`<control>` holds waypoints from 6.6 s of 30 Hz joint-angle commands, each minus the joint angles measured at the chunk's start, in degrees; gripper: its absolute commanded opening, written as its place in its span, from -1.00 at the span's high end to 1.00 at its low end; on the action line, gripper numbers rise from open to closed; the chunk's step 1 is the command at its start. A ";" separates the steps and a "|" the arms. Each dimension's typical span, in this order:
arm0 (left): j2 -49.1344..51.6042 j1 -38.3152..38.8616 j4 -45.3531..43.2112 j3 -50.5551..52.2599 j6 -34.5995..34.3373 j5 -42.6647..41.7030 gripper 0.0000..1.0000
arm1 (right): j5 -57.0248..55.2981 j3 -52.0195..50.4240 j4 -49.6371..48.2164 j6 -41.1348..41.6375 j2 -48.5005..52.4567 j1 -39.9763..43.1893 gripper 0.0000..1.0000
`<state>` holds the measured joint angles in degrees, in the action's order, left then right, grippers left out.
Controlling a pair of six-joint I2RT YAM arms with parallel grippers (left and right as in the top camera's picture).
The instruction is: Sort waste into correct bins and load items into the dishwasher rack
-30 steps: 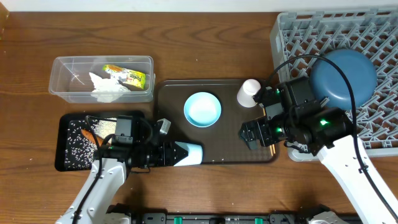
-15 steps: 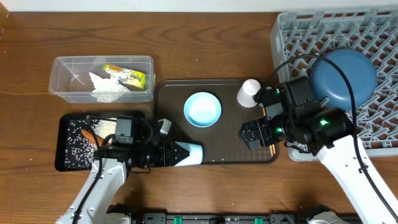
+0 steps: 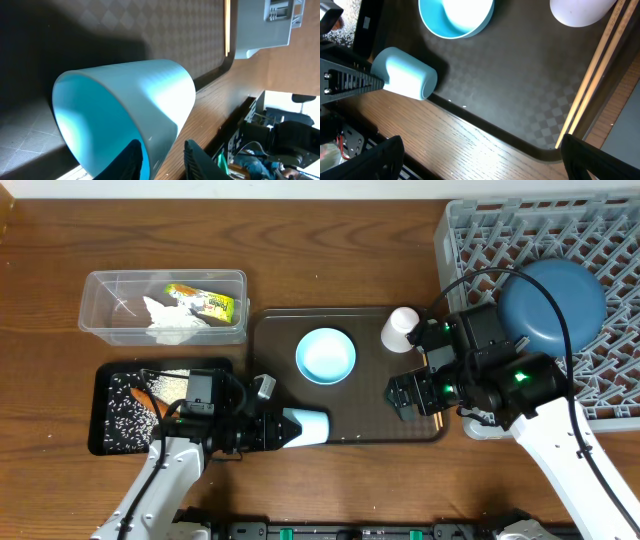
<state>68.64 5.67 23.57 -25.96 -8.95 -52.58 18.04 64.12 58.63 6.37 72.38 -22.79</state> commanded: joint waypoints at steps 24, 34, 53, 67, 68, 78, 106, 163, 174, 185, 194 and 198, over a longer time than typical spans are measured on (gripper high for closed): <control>-0.24 -0.11 -4.66 -1.46 -4.07 -14.32 0.88 | 0.15 0.52 -0.07 0.00 0.28 -1.18 -0.98; -3.56 -0.13 -21.49 -3.65 -17.18 -31.26 0.88 | 0.15 0.52 -0.09 0.00 0.28 -1.18 -0.99; -3.61 -0.13 -34.88 -3.65 -29.79 -31.65 0.88 | 0.74 0.52 -1.92 0.07 0.28 -1.20 -0.99; -3.87 -0.11 -40.57 -3.65 -35.63 -36.81 0.88 | 29.24 0.61 -3.96 -10.93 -1.90 0.48 -0.99; -4.11 -0.09 -42.29 -3.65 -37.31 -36.81 0.88 | 30.08 0.61 -3.96 -10.93 -2.25 1.11 -0.95; -9.60 -0.07 -70.79 -3.65 -63.01 -34.56 0.87 | 40.13 0.59 -3.63 -12.90 -3.89 7.21 -0.65; -10.45 4.33 -75.56 -3.58 -66.31 -31.80 0.87 | 46.25 0.57 -11.93 -22.10 -1.81 2.27 -0.98; -10.45 4.33 -75.56 -3.54 -66.14 -35.50 0.29 | 28.44 0.57 -15.10 -14.10 -0.85 8.48 0.37; -10.43 4.33 -75.54 -3.54 -65.70 -35.54 0.29 | 21.14 0.66 -9.18 -12.20 -1.03 18.75 0.30; -9.53 4.33 -75.54 -3.54 -64.15 -35.50 0.29 | 12.31 5.20 -1.66 -10.14 -4.42 27.12 0.32; -8.28 4.33 -75.52 -3.52 -62.88 -35.50 0.30 | -10.08 17.55 16.02 -6.49 -5.66 27.71 0.31; -7.89 4.33 -75.52 -3.52 -62.86 -35.50 0.30 | -15.43 17.57 19.39 -3.74 -5.40 27.76 0.31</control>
<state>60.47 9.93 -51.48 -28.86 -73.28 -87.11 10.68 80.95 76.99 -0.71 66.37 4.38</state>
